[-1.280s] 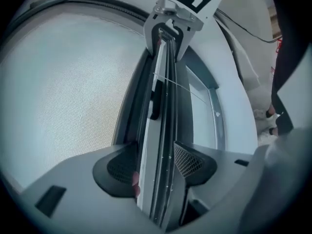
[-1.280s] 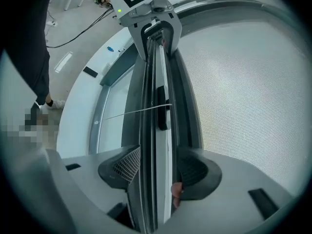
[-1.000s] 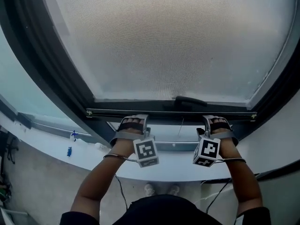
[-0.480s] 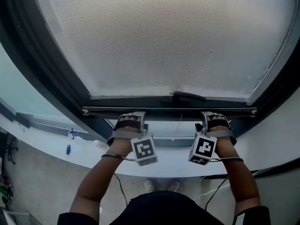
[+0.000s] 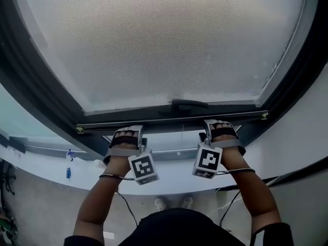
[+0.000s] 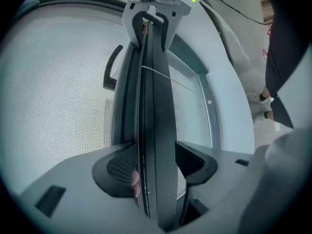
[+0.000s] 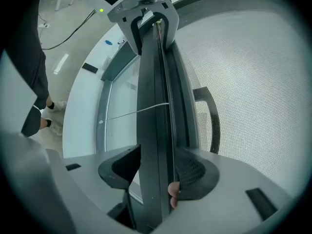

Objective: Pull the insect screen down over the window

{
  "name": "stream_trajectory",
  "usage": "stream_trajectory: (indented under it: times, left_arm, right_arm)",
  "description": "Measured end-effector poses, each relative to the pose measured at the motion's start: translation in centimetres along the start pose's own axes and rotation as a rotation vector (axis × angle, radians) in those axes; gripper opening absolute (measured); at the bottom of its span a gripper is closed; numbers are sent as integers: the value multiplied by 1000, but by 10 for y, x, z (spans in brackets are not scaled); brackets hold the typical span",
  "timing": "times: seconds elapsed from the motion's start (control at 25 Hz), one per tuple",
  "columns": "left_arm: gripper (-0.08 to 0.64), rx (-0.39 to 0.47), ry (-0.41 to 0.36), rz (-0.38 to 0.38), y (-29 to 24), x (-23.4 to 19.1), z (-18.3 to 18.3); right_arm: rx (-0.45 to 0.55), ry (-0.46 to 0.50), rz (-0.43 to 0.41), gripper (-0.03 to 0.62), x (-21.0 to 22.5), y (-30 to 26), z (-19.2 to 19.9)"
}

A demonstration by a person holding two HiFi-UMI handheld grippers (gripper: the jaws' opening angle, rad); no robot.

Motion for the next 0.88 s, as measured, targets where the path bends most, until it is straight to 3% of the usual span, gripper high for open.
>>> stream_trajectory:
  times: [0.24, 0.44, 0.64, 0.88]
  left_arm:
    - [238, -12, 27, 4, -2, 9, -1]
    - [264, -20, 3, -72, -11, 9, -2]
    - [264, -9, 11, -68, -11, 6, -2]
    - [262, 33, 123, -14, -8, -2, -5]
  right_arm:
    - [10, -30, 5, 220, -11, -4, 1]
    - [-1, -13, 31, 231, -10, -10, 6]
    - [17, -3, 34, 230, -6, -9, 2]
    - [31, -16, 6, 195, 2, -9, 8]
Point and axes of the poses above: the fingertips, and each gripper's own axes: y backward along the fingers, x to its right, z out of its underside, the point moved 1 cm from there along y, backward along the fingers, and after that the axes turned 3 degrees about -z, right-handed, at the moved point
